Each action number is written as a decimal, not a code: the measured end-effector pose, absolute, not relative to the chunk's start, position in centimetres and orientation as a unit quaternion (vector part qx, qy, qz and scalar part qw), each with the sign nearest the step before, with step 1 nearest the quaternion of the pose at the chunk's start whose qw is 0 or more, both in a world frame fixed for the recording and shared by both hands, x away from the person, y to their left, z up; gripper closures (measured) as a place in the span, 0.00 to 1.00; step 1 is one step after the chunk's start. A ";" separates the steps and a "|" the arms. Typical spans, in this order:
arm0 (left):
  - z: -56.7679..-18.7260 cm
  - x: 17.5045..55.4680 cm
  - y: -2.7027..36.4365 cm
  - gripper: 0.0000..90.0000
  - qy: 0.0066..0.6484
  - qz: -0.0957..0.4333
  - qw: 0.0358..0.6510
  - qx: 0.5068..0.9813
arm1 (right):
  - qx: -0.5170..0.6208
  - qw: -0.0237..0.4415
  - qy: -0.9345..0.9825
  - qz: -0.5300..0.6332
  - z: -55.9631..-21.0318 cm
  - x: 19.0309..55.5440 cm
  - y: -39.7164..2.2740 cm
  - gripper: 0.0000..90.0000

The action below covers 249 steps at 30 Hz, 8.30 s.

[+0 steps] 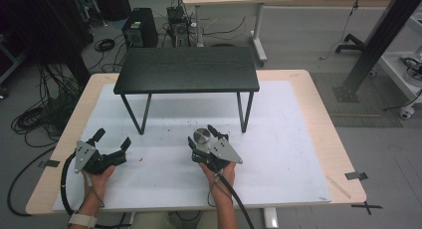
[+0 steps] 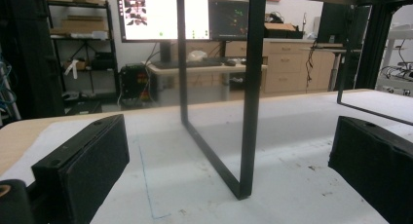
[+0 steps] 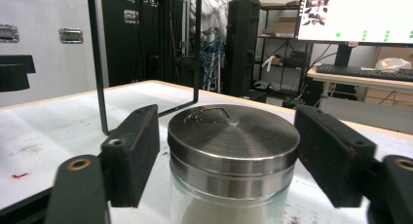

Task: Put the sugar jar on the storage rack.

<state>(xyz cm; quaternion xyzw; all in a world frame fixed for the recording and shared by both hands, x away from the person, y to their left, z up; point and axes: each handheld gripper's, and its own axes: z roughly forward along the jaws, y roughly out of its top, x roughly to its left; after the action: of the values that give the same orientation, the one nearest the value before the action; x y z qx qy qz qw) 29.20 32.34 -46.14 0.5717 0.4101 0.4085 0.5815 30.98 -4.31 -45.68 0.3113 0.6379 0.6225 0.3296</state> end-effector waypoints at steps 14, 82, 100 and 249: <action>-46.1 29.2 32.3 0.01 0.410 0.408 0.581 0.572 | 0.308 0.325 0.635 0.629 -45.9 31.1 -4.5 0.47; -46.1 29.2 32.3 0.01 0.410 0.408 0.581 0.572 | 0.309 0.320 0.640 0.626 -45.8 31.1 -4.6 0.47; -46.1 29.2 32.3 0.01 0.410 0.409 0.581 0.572 | 0.308 0.321 0.641 0.626 -45.8 31.1 -4.6 0.47; -46.1 29.2 32.3 0.02 0.411 0.408 0.581 0.573 | 0.235 0.273 0.676 0.642 -29.9 32.2 -0.1 0.48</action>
<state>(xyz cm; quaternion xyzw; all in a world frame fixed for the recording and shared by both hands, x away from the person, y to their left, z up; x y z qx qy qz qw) 29.22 32.34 -46.13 0.5726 0.4110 0.4077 0.5805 32.24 -0.15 -29.88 0.2352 0.6764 0.6422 0.2734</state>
